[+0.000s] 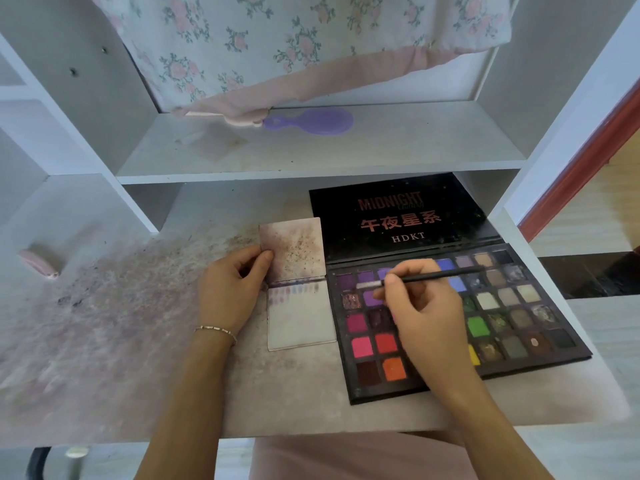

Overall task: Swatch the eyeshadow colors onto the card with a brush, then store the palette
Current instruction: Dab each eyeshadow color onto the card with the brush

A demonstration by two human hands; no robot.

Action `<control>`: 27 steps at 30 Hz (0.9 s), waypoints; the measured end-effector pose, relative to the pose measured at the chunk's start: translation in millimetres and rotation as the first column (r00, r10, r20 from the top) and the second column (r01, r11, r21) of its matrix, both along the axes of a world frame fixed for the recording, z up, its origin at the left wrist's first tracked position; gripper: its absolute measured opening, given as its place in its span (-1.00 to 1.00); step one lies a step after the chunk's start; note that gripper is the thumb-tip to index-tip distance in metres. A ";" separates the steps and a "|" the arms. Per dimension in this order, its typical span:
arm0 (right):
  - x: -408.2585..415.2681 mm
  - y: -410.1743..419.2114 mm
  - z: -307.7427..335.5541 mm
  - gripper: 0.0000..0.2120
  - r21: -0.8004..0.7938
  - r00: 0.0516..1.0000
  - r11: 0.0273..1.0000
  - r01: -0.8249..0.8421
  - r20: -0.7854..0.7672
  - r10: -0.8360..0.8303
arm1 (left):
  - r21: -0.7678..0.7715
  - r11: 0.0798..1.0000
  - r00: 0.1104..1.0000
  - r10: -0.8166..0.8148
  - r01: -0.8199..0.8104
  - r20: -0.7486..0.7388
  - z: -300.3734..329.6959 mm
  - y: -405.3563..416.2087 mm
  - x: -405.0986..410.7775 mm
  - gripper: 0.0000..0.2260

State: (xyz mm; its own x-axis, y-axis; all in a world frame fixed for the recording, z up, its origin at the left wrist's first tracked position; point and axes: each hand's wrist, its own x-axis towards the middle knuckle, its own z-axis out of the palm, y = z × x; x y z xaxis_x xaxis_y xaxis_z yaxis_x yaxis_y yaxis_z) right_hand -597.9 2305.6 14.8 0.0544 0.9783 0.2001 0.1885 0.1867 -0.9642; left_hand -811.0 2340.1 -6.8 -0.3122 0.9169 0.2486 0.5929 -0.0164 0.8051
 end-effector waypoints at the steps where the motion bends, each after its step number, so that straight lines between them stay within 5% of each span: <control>1: -5.9 0.9 -0.5 -0.85 -0.009 1.000 1.000 -0.016 0.013 0.016 | -0.002 1.000 1.000 0.001 -0.001 0.002 0.3 0.0 0.3 -0.84; 10: -38.4 5.4 0.7 -0.84 -0.039 0.966 0.978 -0.205 0.156 0.208 | -0.037 0.999 1.000 0.012 -0.012 -0.010 0.6 0.2 0.8 -0.85; 27: -41.5 9.8 -6.2 -0.82 -0.054 0.933 0.973 -0.223 0.278 0.229 | -0.018 1.000 1.000 0.009 -0.009 -0.002 -2.0 1.3 0.1 -0.83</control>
